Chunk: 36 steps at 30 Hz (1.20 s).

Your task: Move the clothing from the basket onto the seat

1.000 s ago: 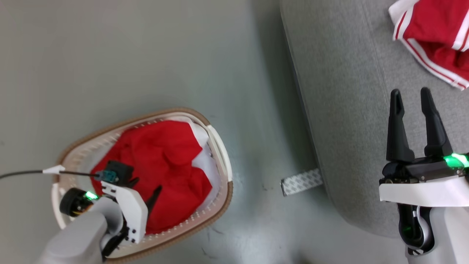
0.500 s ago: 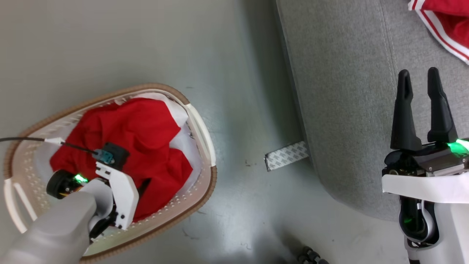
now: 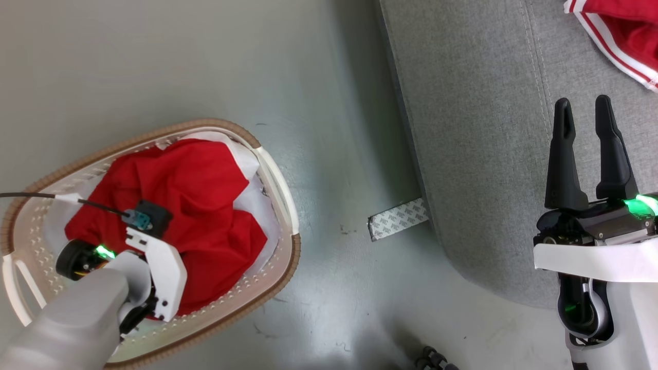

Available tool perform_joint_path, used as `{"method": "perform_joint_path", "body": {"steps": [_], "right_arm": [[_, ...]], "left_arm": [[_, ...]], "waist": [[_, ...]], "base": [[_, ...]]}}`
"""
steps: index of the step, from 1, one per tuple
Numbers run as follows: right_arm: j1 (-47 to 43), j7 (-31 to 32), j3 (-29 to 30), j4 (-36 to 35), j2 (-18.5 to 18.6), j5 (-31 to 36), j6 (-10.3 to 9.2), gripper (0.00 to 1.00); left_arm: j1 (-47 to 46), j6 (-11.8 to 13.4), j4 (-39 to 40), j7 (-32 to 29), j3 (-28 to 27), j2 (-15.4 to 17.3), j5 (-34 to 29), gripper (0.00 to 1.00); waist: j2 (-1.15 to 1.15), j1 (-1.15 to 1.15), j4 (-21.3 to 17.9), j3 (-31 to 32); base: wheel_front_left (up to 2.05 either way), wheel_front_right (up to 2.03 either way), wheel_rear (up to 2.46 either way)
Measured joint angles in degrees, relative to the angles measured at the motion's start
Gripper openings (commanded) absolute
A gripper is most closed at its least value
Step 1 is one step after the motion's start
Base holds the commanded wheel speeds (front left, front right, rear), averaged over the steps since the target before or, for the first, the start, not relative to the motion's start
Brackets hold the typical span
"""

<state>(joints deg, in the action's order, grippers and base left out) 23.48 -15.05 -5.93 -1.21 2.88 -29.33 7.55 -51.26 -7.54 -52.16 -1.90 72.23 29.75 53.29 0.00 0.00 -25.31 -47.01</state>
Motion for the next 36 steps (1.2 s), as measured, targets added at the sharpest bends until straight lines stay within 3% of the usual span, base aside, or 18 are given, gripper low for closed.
{"method": "perform_joint_path", "body": {"steps": [13,28,36], "right_arm": [[0.1,0.0,1.4,2.2,0.0,2.6,0.00,1.00],[-3.9,-0.1,1.8,9.7,-0.1,7.8,0.00,1.00],[-7.5,-0.1,0.9,14.0,-0.1,8.2,0.00,1.00]], "left_arm": [[1.9,0.0,-1.7,4.4,0.8,-4.2,2.9,0.00],[7.6,0.0,0.5,14.1,1.1,-11.3,5.4,0.00],[9.0,0.0,3.3,16.6,0.3,-13.2,7.4,0.00]], "waist": [[0.00,0.00,1.5,6.3],[0.00,0.01,8.8,24.6],[0.00,0.02,12.8,34.5]], "base": [[0.00,0.00,0.00],[0.00,0.00,0.00],[0.00,0.00,0.00]]}}
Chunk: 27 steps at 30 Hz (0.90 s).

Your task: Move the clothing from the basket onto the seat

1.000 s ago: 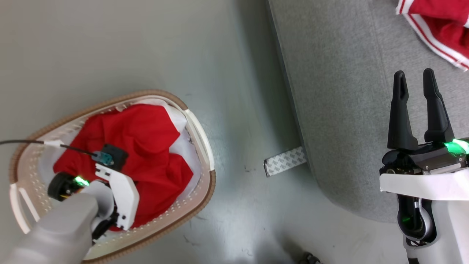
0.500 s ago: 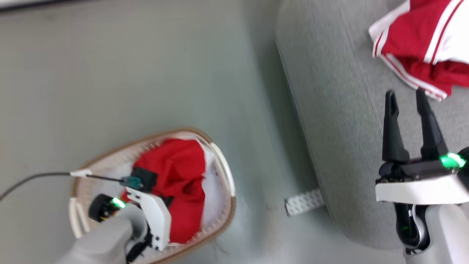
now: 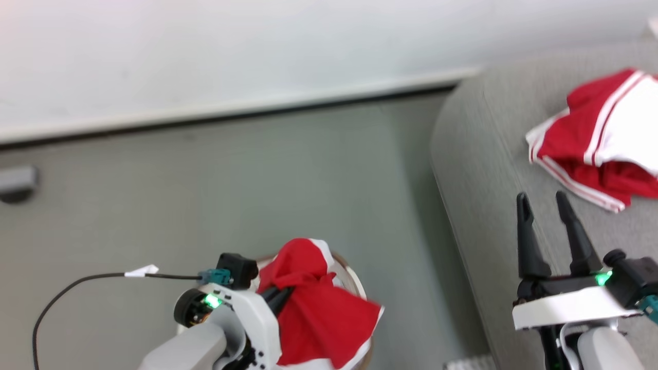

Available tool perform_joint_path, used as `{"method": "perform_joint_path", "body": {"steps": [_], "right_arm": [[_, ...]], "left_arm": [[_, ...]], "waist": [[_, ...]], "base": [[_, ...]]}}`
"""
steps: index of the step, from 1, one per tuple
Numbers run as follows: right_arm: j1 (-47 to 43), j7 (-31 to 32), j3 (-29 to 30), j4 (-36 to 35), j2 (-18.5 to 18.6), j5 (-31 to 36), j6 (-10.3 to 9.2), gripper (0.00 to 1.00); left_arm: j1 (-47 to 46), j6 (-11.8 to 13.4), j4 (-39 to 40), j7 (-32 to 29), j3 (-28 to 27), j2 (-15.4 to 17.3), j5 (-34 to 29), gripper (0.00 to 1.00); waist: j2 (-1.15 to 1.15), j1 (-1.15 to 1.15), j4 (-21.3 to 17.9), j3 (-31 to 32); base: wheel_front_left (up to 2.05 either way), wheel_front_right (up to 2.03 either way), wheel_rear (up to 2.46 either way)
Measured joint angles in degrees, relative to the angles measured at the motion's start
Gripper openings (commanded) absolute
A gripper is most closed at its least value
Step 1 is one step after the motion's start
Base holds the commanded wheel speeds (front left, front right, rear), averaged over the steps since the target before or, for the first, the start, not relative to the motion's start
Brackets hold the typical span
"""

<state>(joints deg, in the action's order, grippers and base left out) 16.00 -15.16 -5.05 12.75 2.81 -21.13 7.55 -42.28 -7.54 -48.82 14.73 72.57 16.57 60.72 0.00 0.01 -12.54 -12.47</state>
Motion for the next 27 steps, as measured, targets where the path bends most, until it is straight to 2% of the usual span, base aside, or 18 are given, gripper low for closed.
{"method": "perform_joint_path", "body": {"steps": [4,13,27], "right_arm": [[-1.5,0.0,-0.7,1.4,0.0,-0.1,0.00,1.00],[-3.7,0.0,-3.7,3.9,0.0,-0.6,0.00,1.00],[-5.6,0.0,-8.1,4.9,0.0,-2.9,0.00,1.00]], "left_arm": [[0.0,0.0,2.5,0.3,-2.2,-0.1,0.1,0.00],[0.3,0.5,10.6,0.4,-11.8,0.4,-6.6,0.00],[-0.3,3.7,25.4,0.4,-21.7,2.3,-14.3,0.00]], "waist": [[0.00,0.00,1.6,4.6],[0.00,0.01,4.4,12.0],[0.00,0.00,7.3,15.0]], "base": [[0.00,0.00,0.00],[0.00,0.00,0.00],[0.00,0.00,0.00]]}}
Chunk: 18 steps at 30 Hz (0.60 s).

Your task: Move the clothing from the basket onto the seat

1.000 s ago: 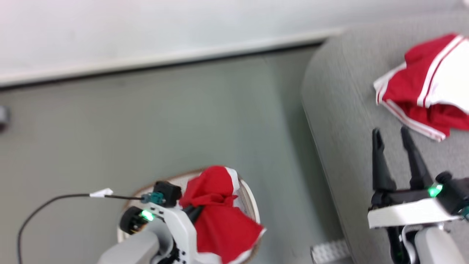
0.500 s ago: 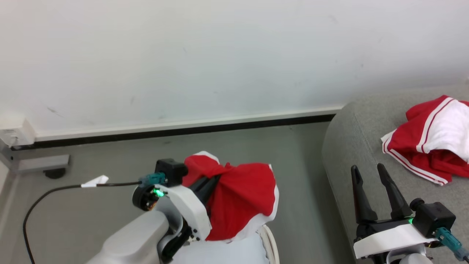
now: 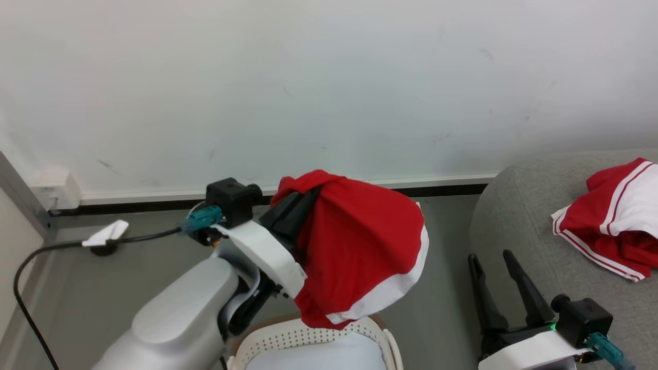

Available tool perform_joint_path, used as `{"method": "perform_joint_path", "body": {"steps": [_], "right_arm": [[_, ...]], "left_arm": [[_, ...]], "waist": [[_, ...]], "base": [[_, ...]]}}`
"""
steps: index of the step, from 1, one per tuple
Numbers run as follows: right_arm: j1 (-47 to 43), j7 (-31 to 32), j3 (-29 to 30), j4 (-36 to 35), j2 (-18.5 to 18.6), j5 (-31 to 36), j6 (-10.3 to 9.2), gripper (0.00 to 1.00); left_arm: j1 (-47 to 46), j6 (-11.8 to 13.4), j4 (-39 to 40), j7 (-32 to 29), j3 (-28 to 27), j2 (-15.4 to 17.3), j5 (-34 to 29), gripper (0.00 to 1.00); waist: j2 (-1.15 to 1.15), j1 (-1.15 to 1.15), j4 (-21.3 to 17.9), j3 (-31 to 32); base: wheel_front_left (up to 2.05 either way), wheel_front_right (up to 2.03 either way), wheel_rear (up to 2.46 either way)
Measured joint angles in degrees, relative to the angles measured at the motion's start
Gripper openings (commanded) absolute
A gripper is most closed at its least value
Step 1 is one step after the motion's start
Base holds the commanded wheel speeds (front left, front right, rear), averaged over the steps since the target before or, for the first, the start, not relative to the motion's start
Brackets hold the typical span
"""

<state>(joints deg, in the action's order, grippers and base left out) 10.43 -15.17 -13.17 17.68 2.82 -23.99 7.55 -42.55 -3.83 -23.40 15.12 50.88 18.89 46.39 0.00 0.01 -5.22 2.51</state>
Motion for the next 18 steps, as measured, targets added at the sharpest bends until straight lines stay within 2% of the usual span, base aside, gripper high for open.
{"method": "perform_joint_path", "body": {"steps": [13,18], "right_arm": [[0.3,0.0,-3.8,1.0,0.0,-0.7,0.00,1.00],[1.1,0.0,-7.8,2.9,0.0,0.8,0.00,1.00]], "left_arm": [[-0.9,1.4,3.3,0.0,-1.5,1.6,-0.3,0.00],[-1.3,1.4,3.2,0.0,-1.5,1.5,-0.3,0.00]], "waist": [[0.00,0.00,0.3,-0.2],[0.00,0.00,0.3,-0.3]], "base": [[0.00,0.00,0.00],[0.00,0.00,0.00]]}}
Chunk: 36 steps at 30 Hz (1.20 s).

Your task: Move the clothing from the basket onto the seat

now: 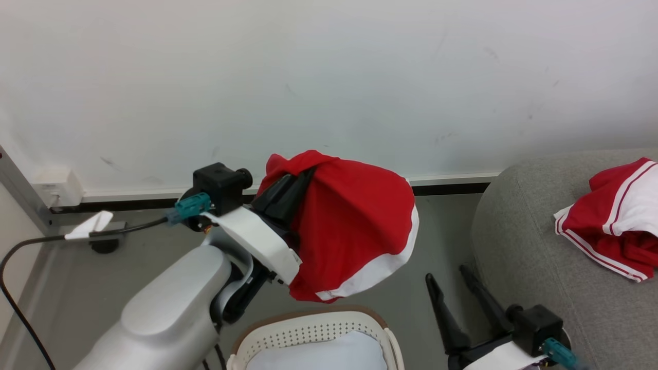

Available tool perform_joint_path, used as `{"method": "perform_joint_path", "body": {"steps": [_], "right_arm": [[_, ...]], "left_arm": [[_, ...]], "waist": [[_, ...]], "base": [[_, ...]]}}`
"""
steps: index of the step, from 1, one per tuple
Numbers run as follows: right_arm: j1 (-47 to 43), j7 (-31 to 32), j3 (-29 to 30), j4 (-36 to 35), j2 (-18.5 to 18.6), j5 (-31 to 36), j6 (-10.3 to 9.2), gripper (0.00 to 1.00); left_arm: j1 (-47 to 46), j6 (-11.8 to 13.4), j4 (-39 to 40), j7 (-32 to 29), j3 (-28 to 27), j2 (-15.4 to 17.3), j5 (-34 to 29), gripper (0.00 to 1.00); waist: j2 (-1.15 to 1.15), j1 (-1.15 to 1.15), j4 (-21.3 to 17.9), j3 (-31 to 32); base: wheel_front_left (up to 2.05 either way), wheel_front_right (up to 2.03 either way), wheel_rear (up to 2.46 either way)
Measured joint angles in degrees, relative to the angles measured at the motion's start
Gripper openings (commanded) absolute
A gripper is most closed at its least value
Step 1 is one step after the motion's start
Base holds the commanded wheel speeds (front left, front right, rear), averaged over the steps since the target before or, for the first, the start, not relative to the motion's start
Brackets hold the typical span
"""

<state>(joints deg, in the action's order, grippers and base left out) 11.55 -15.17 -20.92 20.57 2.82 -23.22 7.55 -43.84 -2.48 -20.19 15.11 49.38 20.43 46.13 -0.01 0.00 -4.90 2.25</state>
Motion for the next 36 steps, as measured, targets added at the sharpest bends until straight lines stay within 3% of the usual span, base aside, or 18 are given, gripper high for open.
{"method": "perform_joint_path", "body": {"steps": [10,24,25,26,27,36], "right_arm": [[2.1,0.0,-8.4,3.8,0.0,-1.8,0.00,1.00],[6.3,0.0,-10.9,7.9,0.0,-5.3,0.00,1.00],[6.5,0.0,-10.9,8.0,0.0,-5.5,0.00,0.87],[6.8,0.0,-11.0,8.1,0.0,-5.6,0.00,0.29],[7.0,0.0,-11.2,8.1,0.0,-5.6,0.00,0.00],[7.3,0.0,-11.5,8.0,0.0,-6.2,0.00,0.00]], "left_arm": [[0.1,-0.6,0.0,-0.1,2.2,-2.6,0.0,0.00],[2.0,-1.6,1.6,-1.3,6.3,-5.5,-0.1,0.00],[2.1,-1.6,1.7,-1.4,6.5,-5.6,-0.1,0.00],[2.2,-1.6,1.8,-1.4,6.6,-5.7,-0.1,0.00],[2.3,-1.7,1.8,-1.4,6.7,-5.8,0.0,0.00],[3.1,-1.5,1.5,-1.5,6.9,-5.7,0.4,0.00]], "waist": [[0.00,-0.01,2.2,-0.2],[0.00,0.00,7.8,0.6],[0.00,-0.01,8.2,0.7],[0.00,0.00,8.5,0.8],[0.00,0.00,8.9,0.9],[0.00,0.00,10.5,1.3]], "base": [[0.00,0.00,0.00],[0.00,0.00,0.00],[0.00,0.00,0.00],[0.00,0.00,0.00],[0.00,0.00,0.00],[0.00,0.00,0.00]]}}
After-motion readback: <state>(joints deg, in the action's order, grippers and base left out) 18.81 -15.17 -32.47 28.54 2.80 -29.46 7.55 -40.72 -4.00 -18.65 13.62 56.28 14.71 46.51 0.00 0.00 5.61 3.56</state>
